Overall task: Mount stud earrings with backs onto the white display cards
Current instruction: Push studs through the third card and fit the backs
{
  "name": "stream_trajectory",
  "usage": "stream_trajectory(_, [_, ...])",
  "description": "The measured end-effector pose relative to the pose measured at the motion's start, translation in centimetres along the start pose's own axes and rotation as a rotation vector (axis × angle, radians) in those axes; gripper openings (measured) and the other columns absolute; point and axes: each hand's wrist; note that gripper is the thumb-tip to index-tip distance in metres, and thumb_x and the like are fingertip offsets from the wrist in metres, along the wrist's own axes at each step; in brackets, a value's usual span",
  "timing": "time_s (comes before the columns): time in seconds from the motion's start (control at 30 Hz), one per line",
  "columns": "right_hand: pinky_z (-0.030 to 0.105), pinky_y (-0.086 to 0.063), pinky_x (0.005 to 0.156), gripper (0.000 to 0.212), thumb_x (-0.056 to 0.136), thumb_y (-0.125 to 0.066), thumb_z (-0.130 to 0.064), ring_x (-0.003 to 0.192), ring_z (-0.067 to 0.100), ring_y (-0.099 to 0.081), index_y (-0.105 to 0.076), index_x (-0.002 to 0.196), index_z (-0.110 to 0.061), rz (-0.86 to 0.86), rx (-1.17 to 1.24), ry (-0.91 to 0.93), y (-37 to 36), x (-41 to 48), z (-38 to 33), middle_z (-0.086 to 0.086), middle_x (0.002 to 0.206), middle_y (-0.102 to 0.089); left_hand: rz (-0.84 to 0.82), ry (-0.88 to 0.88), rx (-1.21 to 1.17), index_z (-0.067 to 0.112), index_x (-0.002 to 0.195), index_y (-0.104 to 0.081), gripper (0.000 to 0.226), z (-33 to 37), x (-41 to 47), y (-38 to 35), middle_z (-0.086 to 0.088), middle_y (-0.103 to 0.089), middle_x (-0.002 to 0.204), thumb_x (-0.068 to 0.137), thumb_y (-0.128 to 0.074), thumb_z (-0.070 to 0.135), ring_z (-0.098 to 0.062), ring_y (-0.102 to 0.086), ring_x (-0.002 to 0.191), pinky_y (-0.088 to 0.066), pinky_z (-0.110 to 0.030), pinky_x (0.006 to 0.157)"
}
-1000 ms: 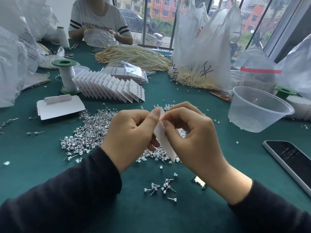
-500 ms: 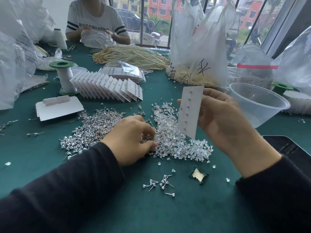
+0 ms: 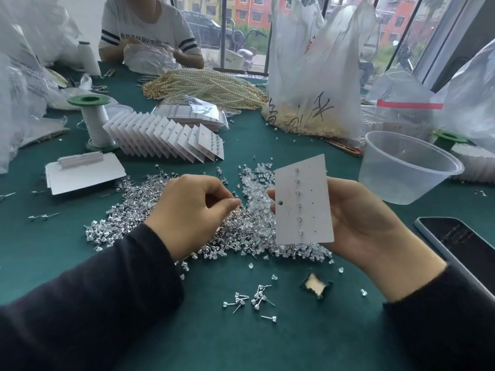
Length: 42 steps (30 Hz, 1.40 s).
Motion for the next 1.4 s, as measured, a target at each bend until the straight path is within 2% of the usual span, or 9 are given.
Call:
stream_trajectory(0.23, [0.037, -0.059, 0.067, 0.029, 0.065, -0.058, -0.019, 0.071, 0.026, -0.069, -0.075, 0.081, -0.002, -0.042, 0.044, -0.062, 0.2, 0.3, 0.1, 0.018, 0.085, -0.07, -0.114, -0.007, 0.059, 0.02, 0.061, -0.051, 0.029, 0.0, 0.0, 0.2, 0.008, -0.048, 0.052, 0.083, -0.056, 0.039, -0.005, -0.042, 0.046, -0.031, -0.019, 0.048])
stream_trajectory(0.4, [0.035, -0.057, 0.071, 0.028, 0.069, -0.054, -0.02, 0.071, 0.024, -0.068, -0.075, 0.078, -0.003, -0.064, 0.036, -0.09, 0.3, 0.7, 0.5, 0.016, 0.082, -0.07, -0.092, -0.098, 0.138, 0.023, 0.059, -0.046, 0.031, 0.1, 0.1, 0.5, 0.01, -0.048, 0.053, 0.08, -0.054, 0.044, -0.001, -0.041, 0.047, -0.031, -0.015, 0.048])
stream_trajectory(0.57, [0.035, -0.057, 0.073, 0.03, 0.07, -0.053, -0.02, 0.073, 0.025, -0.067, -0.075, 0.08, -0.003, -0.064, 0.052, -0.106, 0.5, 0.9, 0.7, 0.017, 0.084, -0.069, -0.032, -0.014, -0.129, 0.019, 0.064, -0.053, 0.029, 0.3, 0.3, 0.8, -0.001, -0.062, 0.047, 0.076, -0.054, 0.045, -0.002, -0.045, 0.032, -0.033, -0.008, 0.037])
stream_trajectory(0.7, [0.037, -0.057, 0.07, 0.029, 0.069, -0.054, -0.018, 0.072, 0.026, -0.068, -0.075, 0.081, -0.001, -0.062, 0.06, -0.104, 0.4, 0.8, 1.0, 0.018, 0.086, -0.068, -0.149, 0.144, -0.372, 0.013, 0.065, -0.059, 0.028, 0.3, 0.5, 0.9, 0.0, -0.066, 0.05, 0.068, -0.069, 0.038, -0.003, -0.047, 0.036, -0.036, -0.012, 0.038])
stream_trajectory(0.87, [0.041, -0.057, 0.07, 0.028, 0.063, -0.061, -0.016, 0.074, 0.028, -0.068, -0.074, 0.081, 0.001, -0.036, 0.085, -0.07, 0.3, 0.9, 0.7, 0.02, 0.087, -0.069, -0.146, 0.158, -0.161, 0.016, 0.06, -0.068, 0.024, -0.1, 0.4, 0.9, 0.005, -0.065, 0.051, 0.06, -0.079, 0.038, 0.002, -0.051, 0.042, -0.04, -0.011, 0.044])
stream_trajectory(1.0, [0.044, -0.057, 0.069, 0.03, 0.067, -0.055, -0.013, 0.077, 0.029, -0.069, -0.072, 0.085, 0.005, 0.0, 0.122, -0.057, 0.5, 0.9, 0.6, 0.021, 0.09, -0.069, -0.136, 0.2, -0.189, 0.022, 0.077, -0.073, 0.014, 0.1, 0.3, 1.0, 0.008, -0.071, 0.069, 0.068, -0.075, 0.033, -0.001, -0.063, 0.061, -0.05, -0.016, 0.061])
stream_trajectory(1.1, [0.045, -0.057, 0.069, 0.038, 0.065, -0.057, -0.009, 0.079, 0.031, -0.069, -0.067, 0.098, 0.007, 0.033, 0.175, -0.058, 0.5, 1.1, 0.8, 0.024, 0.095, -0.068, -0.134, 0.205, -0.237, 0.021, 0.089, -0.071, 0.013, 0.4, 0.3, 1.0, 0.008, -0.071, 0.074, 0.082, -0.063, 0.013, -0.006, -0.056, 0.054, -0.044, -0.011, 0.046])
stream_trajectory(1.2, [0.047, -0.058, 0.068, 0.031, 0.07, -0.056, -0.008, 0.076, 0.032, -0.069, -0.065, 0.099, 0.0, 0.064, 0.219, -0.053, 0.6, 1.2, 0.8, 0.022, 0.095, -0.067, -0.162, 0.18, -0.239, 0.02, 0.082, -0.071, 0.019, 0.5, 0.3, 1.0, 0.006, -0.072, 0.07, 0.082, -0.062, 0.003, -0.004, -0.058, 0.052, -0.046, -0.012, 0.046])
stream_trajectory(1.4, [0.045, -0.058, 0.066, 0.027, 0.091, -0.043, -0.008, 0.086, 0.035, -0.064, -0.064, 0.107, -0.01, 0.108, 0.292, -0.002, 1.1, 1.5, 0.4, 0.023, 0.115, -0.06, -0.167, 0.065, -0.045, 0.023, 0.075, -0.074, 0.003, 0.7, 0.0, 1.3, 0.016, -0.066, 0.061, 0.073, -0.073, 0.021, 0.009, -0.058, 0.055, -0.039, 0.0, 0.052])
Point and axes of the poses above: each hand's wrist, its own x-axis towards the middle knuckle, its own y-axis out of the back of the hand, z = x × y
